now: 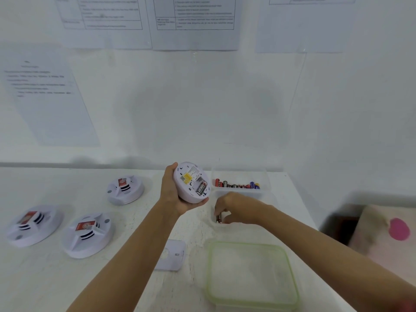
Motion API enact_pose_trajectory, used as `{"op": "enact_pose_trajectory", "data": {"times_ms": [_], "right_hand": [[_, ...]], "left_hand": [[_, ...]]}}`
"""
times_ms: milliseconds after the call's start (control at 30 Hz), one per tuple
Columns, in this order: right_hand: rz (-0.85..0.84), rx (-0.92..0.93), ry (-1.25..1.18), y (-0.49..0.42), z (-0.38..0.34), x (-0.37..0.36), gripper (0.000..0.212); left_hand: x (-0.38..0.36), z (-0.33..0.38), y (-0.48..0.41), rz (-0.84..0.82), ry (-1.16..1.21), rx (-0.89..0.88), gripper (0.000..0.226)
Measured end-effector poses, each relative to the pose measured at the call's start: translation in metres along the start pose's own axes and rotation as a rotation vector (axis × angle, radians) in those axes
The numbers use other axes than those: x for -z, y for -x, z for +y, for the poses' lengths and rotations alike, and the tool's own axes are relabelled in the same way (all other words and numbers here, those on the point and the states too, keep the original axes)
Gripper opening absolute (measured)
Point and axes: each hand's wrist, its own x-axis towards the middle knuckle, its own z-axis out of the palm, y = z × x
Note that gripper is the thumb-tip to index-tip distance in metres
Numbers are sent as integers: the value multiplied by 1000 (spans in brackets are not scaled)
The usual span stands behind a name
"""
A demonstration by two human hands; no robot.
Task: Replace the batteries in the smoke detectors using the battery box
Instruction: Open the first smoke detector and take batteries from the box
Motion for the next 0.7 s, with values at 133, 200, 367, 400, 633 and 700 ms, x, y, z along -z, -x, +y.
{"op": "enact_pose_trajectory", "data": {"times_ms": [133, 200, 367, 400, 633, 700], "right_hand": [[228, -190, -455, 6, 1, 15, 21], [435, -226, -571, 6, -3, 28, 9], [582, -248, -573, 0, -33, 42, 25], [565, -256, -547, -1, -38, 41, 27], [515, -280, -519, -5, -46, 38, 31], [522, -278, -542, -2, -45, 39, 33]], "left_hand": [[0, 1, 0, -11, -3, 14, 43], [-2, 1, -1, -16, 7, 15, 43], [-11, 1, -3, -38, 9, 7, 46], [-13, 1, -2, -48, 15, 14, 47], [-16, -2, 1, -70, 25, 28, 48], [-16, -3, 2, -67, 6, 26, 48]]}}
